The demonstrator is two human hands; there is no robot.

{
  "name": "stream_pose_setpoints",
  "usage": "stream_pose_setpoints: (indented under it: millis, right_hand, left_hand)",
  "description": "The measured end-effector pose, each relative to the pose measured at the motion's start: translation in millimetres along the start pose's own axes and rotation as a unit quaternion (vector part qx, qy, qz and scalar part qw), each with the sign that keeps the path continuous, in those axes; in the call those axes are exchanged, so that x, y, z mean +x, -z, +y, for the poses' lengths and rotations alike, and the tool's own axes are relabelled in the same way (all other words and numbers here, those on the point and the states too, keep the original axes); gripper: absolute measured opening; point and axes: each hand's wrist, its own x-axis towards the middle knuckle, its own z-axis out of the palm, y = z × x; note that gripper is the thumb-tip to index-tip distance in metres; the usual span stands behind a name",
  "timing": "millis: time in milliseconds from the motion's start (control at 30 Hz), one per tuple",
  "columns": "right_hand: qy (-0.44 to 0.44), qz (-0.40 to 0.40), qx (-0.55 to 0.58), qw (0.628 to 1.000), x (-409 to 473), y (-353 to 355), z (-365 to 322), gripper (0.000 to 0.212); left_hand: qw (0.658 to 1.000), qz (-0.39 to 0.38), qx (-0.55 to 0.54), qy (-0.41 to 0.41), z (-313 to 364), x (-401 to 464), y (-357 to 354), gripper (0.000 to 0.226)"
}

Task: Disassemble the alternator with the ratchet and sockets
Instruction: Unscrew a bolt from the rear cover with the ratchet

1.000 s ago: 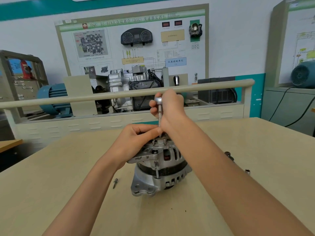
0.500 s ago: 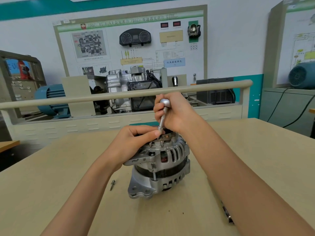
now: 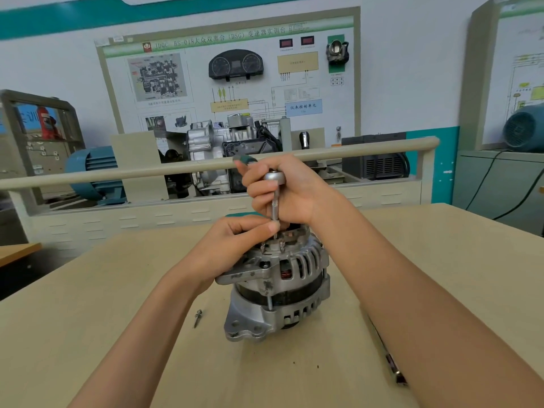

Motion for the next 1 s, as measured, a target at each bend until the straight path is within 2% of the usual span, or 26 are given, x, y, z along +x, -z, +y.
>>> stream_pose_setpoints:
  millis: [100, 167, 200, 267, 333, 367, 433, 500, 567, 667, 767, 833, 900, 967, 1000]
  right_hand:
    - [-0.004, 0.005, 0.002, 1.000, 0.5, -3.3, 1.5, 0.022]
    - [0.036, 0.090, 0.044, 0.994, 2.8, -7.9, 5.4, 0.023]
    - [0.085, 0.159, 0.051, 0.982, 5.0, -9.9, 9.2, 0.023]
    - [0.217, 0.301, 0.034, 0.928, 9.7, -13.2, 17.6, 0.023]
    - [0.283, 0.356, 0.020, 0.890, 13.2, -15.2, 23.1, 0.029]
    - [0.279, 0.356, 0.022, 0.891, 12.9, -16.6, 22.9, 0.029]
    - [0.221, 0.326, 0.012, 0.919, 9.0, -17.5, 16.9, 0.024]
    - [0.122, 0.258, -0.020, 0.958, 5.3, -15.0, 7.5, 0.026]
    - [0.030, 0.158, -0.038, 0.986, 5.8, -10.0, -0.3, 0.025]
    - [-0.055, 0.044, -0.057, 0.996, 7.7, -7.6, -4.6, 0.022]
    - [-0.075, 0.016, -0.048, 0.996, 8.0, -8.2, -4.0, 0.023]
    - [-0.052, 0.043, -0.029, 0.997, 6.4, -9.5, -2.5, 0.023]
    - [0.030, 0.146, -0.015, 0.989, 8.1, -13.4, 4.8, 0.024]
    - [0.173, 0.284, -0.001, 0.943, 12.5, -17.7, 14.6, 0.023]
    - [0.231, 0.334, 0.011, 0.914, 14.7, -18.6, 18.6, 0.027]
  left_hand:
    - [1.000, 0.012, -0.012, -0.004, -0.6, -1.1, -0.7, 0.022]
    - [0.999, 0.029, -0.015, -0.014, -1.1, -0.2, -2.3, 0.018]
    - [0.999, 0.032, -0.016, -0.019, -0.7, 0.0, -3.3, 0.018]
    - [0.999, 0.032, -0.011, -0.029, -0.3, 1.0, -4.5, 0.018]
    - [0.999, 0.038, -0.002, -0.032, -0.4, 0.9, -5.0, 0.019]
    - [0.999, 0.042, -0.004, -0.032, -0.9, 0.8, -5.2, 0.019]
    - [0.998, 0.047, -0.013, -0.026, -1.7, 1.0, -4.7, 0.019]
    - [0.999, 0.038, -0.007, -0.014, -0.7, 1.4, -3.7, 0.019]
    - [1.000, 0.004, 0.009, -0.001, 1.0, 2.5, -0.5, 0.022]
    - [0.998, -0.041, 0.007, 0.038, 5.0, 3.3, 6.9, 0.028]
    - [0.998, -0.033, 0.009, 0.048, 6.1, 3.3, 7.4, 0.028]
    - [1.000, -0.001, 0.011, 0.019, 3.5, 2.1, 2.8, 0.021]
    - [1.000, 0.017, 0.014, -0.010, 3.3, 0.5, -1.7, 0.015]
    - [0.999, 0.028, 0.026, -0.020, 4.0, 0.6, -3.7, 0.014]
    - [0.998, 0.035, 0.038, -0.021, 3.9, 1.1, -3.9, 0.023]
